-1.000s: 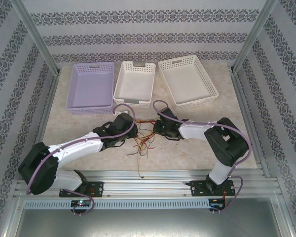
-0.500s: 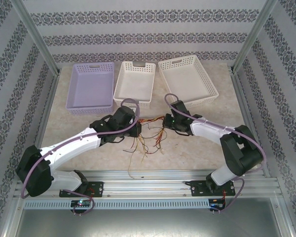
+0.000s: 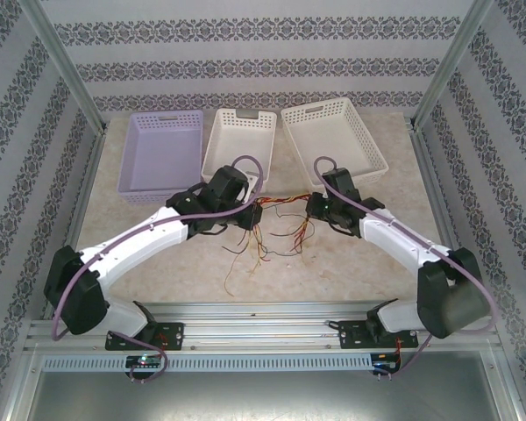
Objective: Untangle the cables
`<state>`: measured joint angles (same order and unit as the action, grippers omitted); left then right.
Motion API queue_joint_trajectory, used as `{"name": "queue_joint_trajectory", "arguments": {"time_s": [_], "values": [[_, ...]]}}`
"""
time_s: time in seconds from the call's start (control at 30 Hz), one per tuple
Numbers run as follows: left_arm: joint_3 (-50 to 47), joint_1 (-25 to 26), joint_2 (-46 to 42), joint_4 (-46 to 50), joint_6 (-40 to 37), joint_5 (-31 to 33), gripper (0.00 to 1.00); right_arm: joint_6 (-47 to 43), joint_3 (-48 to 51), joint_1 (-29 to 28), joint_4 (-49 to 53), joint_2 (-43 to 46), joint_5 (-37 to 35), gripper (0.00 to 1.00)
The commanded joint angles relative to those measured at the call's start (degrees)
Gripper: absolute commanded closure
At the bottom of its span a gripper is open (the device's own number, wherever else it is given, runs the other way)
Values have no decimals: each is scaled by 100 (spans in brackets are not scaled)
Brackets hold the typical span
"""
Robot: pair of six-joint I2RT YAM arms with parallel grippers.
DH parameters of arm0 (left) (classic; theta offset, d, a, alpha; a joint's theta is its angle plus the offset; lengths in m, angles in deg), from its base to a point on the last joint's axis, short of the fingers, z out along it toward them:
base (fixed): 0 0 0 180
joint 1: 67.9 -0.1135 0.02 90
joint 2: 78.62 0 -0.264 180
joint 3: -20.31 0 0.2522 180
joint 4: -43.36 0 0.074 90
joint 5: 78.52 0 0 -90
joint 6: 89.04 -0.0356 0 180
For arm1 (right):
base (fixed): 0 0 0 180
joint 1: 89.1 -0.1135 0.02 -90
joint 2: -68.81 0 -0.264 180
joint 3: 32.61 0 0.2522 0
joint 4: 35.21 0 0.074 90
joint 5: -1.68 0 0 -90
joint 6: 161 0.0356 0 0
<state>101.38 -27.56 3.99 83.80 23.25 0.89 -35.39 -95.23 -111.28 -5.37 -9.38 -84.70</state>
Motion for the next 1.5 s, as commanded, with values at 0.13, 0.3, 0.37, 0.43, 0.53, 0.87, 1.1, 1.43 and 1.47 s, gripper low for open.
{"name": "queue_joint_trajectory", "arguments": {"time_s": [0.13, 0.3, 0.37, 0.43, 0.53, 0.87, 1.1, 1.43, 1.47], "values": [[358, -253, 412, -169, -346, -194, 100, -577, 424, 143, 255, 769, -113, 62], [694, -281, 821, -321, -426, -437, 100, -756, 665, 64, 326, 1535, 180, 55], [751, -281, 854, -362, -429, -488, 100, -769, 765, 6, 350, 1869, 254, 52], [724, -290, 784, -413, -428, -586, 100, -797, 824, -59, 353, 2121, 456, 51], [523, -283, 502, -588, -400, -657, 100, -795, 852, -329, 325, 2315, 630, 50], [187, -283, 212, -1037, -42, -1367, 100, -842, 799, -1922, -708, 1727, 36, 52], [175, -288, 117, -1072, 34, -1683, 100, -1001, 918, -2032, -1192, 1551, -930, 53], [158, -289, 23, -1111, 57, -1870, 100, -1173, 1088, -2046, -1722, 1095, -1404, 52], [145, -288, 19, -1108, 61, -1885, 100, -1159, 1104, -2052, -1799, 1056, -1391, 52]]}}
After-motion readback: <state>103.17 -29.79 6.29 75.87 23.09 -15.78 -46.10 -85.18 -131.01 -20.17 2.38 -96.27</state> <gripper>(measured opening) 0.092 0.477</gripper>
